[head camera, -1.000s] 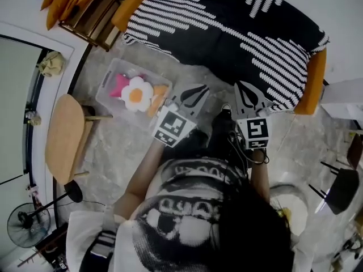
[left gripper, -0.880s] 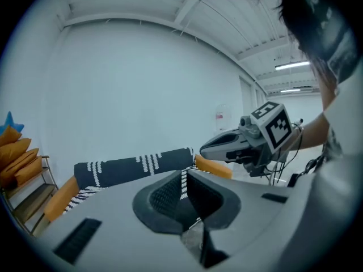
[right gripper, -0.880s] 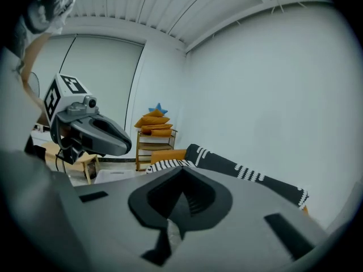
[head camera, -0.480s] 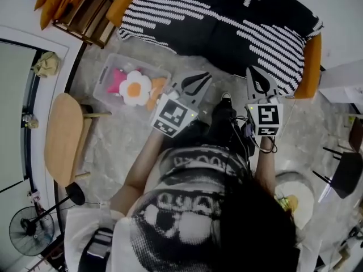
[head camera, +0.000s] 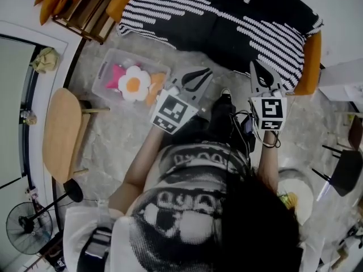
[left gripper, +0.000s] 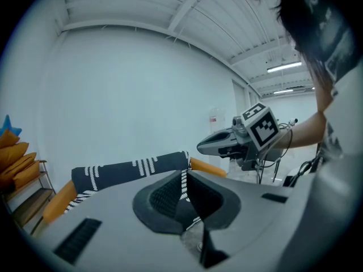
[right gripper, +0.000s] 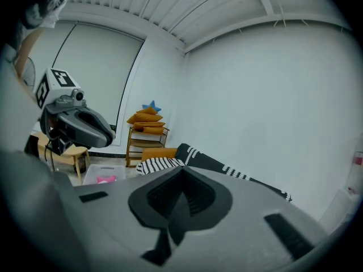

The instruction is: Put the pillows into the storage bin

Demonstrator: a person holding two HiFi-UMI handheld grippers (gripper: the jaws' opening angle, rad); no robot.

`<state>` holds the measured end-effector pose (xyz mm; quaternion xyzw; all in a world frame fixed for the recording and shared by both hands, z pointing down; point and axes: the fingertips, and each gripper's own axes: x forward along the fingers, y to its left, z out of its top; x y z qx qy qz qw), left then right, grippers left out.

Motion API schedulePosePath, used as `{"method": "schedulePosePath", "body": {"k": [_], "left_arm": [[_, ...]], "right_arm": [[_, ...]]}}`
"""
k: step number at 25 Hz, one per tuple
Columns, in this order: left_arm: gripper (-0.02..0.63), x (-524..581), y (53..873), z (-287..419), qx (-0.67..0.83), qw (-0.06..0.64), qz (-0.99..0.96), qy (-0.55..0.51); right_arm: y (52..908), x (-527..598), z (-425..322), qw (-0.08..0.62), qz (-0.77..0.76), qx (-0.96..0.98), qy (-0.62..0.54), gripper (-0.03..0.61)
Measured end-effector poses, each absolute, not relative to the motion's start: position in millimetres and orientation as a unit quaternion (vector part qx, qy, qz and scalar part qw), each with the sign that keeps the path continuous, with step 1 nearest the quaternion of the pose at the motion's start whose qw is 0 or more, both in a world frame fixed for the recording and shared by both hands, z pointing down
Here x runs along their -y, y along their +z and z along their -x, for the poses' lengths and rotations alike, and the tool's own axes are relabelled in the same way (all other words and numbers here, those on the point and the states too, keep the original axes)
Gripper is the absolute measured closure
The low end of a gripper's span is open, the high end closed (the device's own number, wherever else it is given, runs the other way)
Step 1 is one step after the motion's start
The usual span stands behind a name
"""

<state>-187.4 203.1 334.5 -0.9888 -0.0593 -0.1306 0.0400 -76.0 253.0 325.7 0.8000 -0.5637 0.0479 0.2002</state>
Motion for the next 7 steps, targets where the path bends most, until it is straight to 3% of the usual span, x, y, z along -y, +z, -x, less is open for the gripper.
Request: {"method": "schedulePosePath", "body": {"k": [7], "left_arm": [[0.589,-204.0,338.0,192.2,0.059,0.040,0.988,-0.136]], "right_arm": [[331.5,-257.4,69.9,0.204,-0.802,0.559,0.053,0.575]]}}
